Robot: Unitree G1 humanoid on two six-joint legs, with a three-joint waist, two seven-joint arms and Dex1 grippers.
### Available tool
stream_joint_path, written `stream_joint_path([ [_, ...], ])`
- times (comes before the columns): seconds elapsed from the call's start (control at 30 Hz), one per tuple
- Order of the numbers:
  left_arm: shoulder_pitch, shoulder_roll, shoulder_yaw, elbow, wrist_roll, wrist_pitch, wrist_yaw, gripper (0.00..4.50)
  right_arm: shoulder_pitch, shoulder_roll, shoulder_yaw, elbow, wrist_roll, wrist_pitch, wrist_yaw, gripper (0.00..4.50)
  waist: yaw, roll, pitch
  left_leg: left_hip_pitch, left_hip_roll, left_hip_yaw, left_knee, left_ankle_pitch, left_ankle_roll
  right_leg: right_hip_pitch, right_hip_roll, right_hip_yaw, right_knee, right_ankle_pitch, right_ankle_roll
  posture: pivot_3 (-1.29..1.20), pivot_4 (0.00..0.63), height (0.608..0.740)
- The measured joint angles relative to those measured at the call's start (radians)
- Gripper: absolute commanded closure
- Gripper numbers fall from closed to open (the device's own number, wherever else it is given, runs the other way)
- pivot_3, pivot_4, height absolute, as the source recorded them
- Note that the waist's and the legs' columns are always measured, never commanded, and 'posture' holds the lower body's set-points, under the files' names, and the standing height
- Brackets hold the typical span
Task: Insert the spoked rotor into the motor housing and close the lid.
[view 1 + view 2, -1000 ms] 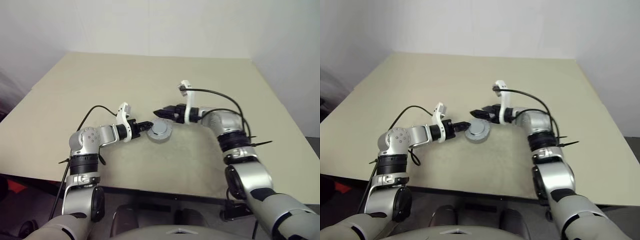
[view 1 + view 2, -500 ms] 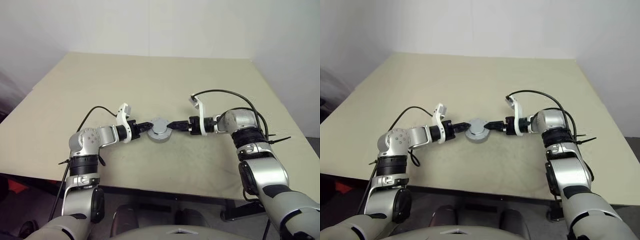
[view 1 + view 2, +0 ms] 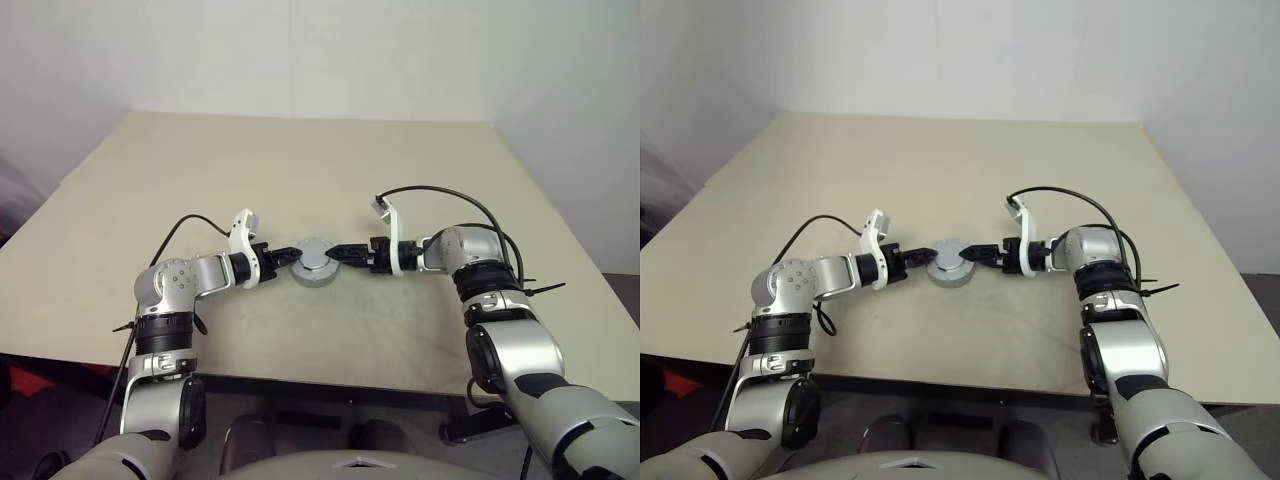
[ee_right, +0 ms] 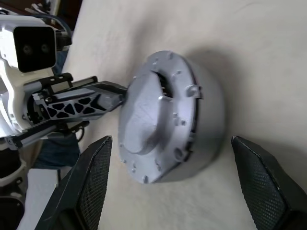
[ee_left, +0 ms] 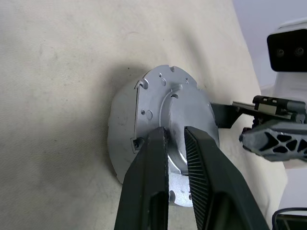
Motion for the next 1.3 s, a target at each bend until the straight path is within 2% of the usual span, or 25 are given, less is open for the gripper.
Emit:
stream_joint_path([
  [0.7, 0.01, 0.022, 0.022, -0.018, 0.005, -0.016, 0.019, 3.87, -0.026, 0.145, -0.165, 0.036, 0.025, 0.069, -0.152, 0.04, -0.03, 0.001, 0.0, 0.003, 0.004, 0.0, -0.007, 0.002, -0.004, -0.003, 0.007, 0.003, 0.0, 0.0, 0.0, 0.0, 0.0, 0.74],
  [1.03, 0.01, 0.025, 0.024, -0.018, 0.006, -0.025, 0.019, 3.87, -0.027, 0.186, -0.185, 0.033, 0.029, 0.081, -0.177, 0.04, -0.031, 0.001, 0.0, 0.003, 0.005, 0.0, -0.008, 0.002, -0.004, -0.005, 0.009, 0.004, -0.001, -0.001, 0.0, 0.0, 0.0, 0.74],
  [1.17, 0.01, 0.026, 0.025, -0.018, 0.007, -0.029, 0.02, 3.87, -0.027, 0.2, -0.198, 0.047, 0.028, 0.071, -0.201, 0.92, -0.035, 0.001, 0.0, 0.003, 0.005, 0.0, -0.008, 0.002, -0.005, -0.006, 0.01, 0.004, -0.001, -0.001, 0.0, 0.0, 0.0, 0.74],
  [1.23, 0.01, 0.027, 0.025, -0.018, 0.007, -0.032, 0.02, 3.87, -0.027, 0.206, -0.205, 0.068, 0.028, 0.059, -0.213, 1.65, -0.036, 0.001, 0.001, 0.001, 0.005, 0.0, -0.008, 0.002, -0.005, -0.007, 0.01, 0.004, -0.001, -0.001, 0.0, 0.0, 0.0, 0.74],
  [1.3, 0.009, 0.026, 0.026, -0.018, 0.004, -0.034, 0.017, 3.87, -0.027, 0.207, -0.219, 0.086, 0.031, 0.056, -0.215, 2.18, -0.036, 0.001, 0.001, 0.001, 0.005, 0.0, -0.008, 0.002, -0.005, -0.007, 0.01, 0.004, -0.001, -0.001, 0.0, 0.0, 0.0, 0.74],
])
